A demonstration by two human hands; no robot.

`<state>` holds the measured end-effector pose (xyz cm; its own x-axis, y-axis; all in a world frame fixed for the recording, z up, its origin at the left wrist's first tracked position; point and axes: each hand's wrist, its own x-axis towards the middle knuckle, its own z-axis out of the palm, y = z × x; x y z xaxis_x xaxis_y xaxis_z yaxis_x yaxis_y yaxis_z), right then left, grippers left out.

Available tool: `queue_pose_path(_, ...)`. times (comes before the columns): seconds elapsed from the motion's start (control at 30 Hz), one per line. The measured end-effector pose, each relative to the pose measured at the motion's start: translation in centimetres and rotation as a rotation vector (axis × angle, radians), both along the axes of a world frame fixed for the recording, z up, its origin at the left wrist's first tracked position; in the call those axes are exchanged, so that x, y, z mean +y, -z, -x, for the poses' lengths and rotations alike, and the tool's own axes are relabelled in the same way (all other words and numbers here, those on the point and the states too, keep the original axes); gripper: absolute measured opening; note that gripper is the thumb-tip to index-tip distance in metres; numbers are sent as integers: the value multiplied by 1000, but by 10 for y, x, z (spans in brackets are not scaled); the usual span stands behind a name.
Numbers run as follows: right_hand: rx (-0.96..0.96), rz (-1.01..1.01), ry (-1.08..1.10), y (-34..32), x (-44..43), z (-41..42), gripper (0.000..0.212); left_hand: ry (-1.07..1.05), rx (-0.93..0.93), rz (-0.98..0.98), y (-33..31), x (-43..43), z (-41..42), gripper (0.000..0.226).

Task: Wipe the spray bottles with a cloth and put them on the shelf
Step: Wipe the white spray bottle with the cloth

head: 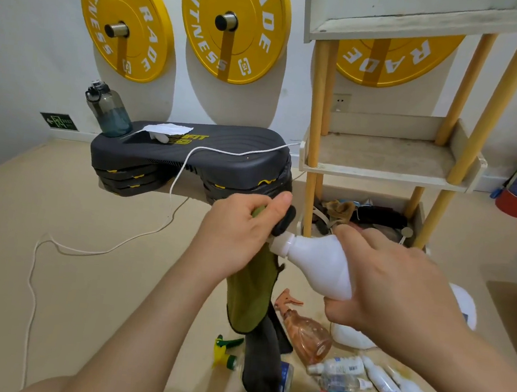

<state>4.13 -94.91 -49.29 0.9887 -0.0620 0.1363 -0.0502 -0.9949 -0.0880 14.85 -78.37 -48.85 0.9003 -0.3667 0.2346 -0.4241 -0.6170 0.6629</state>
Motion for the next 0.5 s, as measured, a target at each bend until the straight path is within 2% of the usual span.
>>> queue_pose_path(0.13, -2, 48, 38, 18, -4, 1, 76, -130, -1, -16, 4, -2, -9, 61)
queue_pose_path(0.23, -22, 44, 13, 15, -4, 0, 83, -223, 121, 189, 8, 1, -16, 64)
queue_pose_path(0.3, 69, -30, 4, 10, -3, 0, 80, -163, 248, 370, 8, 1, -14, 64)
queue_pose_path(0.33, 97, -90, 3, 8, -3, 0, 74, -104, 254, 392, 8, -2, -10, 63)
queue_pose_path(0.4, 137, -182, -2, 7, -3, 0, 63, -22, 71, 275, 10, -6, -2, 58)
queue_pose_path(0.47, 161, -230, -3, 6, -1, 2, 62, -50, -168, 146, 13, -9, 1, 54)
queue_pose_path(0.5, 162, -224, -2, 7, 1, 2, 65, -89, -225, 139, 15, -8, -1, 56)
